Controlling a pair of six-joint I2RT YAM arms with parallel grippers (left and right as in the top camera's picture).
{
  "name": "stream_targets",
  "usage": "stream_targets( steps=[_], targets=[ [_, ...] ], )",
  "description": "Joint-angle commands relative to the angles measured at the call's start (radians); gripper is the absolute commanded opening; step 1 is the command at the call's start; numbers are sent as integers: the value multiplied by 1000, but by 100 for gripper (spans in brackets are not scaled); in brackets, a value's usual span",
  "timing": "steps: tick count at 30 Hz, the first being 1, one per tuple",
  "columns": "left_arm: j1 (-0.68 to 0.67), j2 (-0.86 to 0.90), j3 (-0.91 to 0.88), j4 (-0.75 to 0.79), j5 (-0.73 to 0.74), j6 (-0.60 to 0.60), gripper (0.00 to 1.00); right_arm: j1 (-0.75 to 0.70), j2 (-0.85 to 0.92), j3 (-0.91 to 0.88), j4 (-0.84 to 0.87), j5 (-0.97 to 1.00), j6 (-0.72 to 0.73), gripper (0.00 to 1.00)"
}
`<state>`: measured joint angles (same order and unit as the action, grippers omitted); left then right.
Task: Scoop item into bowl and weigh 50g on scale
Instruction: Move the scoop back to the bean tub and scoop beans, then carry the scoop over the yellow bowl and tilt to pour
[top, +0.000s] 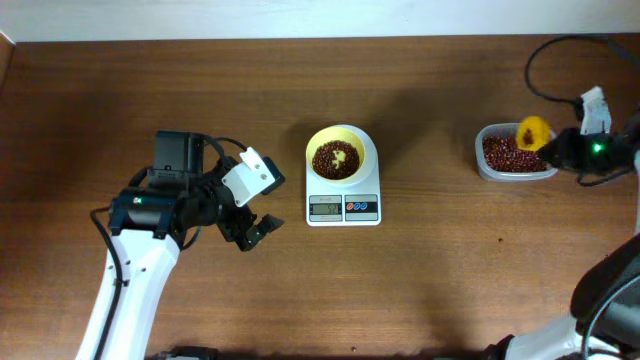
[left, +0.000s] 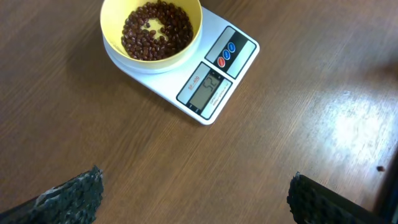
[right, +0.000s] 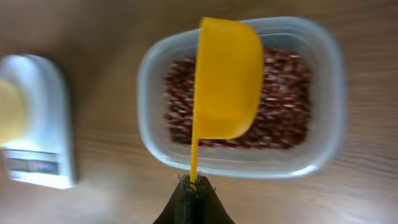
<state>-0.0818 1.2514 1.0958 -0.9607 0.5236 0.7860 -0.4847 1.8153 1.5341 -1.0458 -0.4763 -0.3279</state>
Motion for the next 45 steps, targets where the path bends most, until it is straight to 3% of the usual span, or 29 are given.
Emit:
stream_targets(
  steps=[1,8,10,12,15,17,24,27,31,45],
  targets=[
    [6,0,-3,-2,3,13,99,122,-23,15,3,378,-15,4],
    [6,0,-2,-2,3,13,99,331,-23,15,6,786,-3,4],
    [6,0,-2,-2,3,13,99,355,-28,23,3,792,45,4],
    [6,0,-2,-2,3,13,99,374,-62,98,-75,533,82,4],
    [6,0,-2,-2,3,13,99,407,-105,155,-90,-69,76,4],
    [6,0,-2,-2,3,13,99,457,-98,151,-57,-232,74,4],
    [6,0,-2,-2,3,13,99,824,43,151,34,-67,74,4],
    [6,0,-2,-2,3,13,99,898,124,151,37,45,75,4],
    [6,0,-2,-2,3,13,99,909,188,151,43,202,75,4],
    [6,0,-2,-2,3,13,99,908,188,151,42,306,75,4]
  ],
)
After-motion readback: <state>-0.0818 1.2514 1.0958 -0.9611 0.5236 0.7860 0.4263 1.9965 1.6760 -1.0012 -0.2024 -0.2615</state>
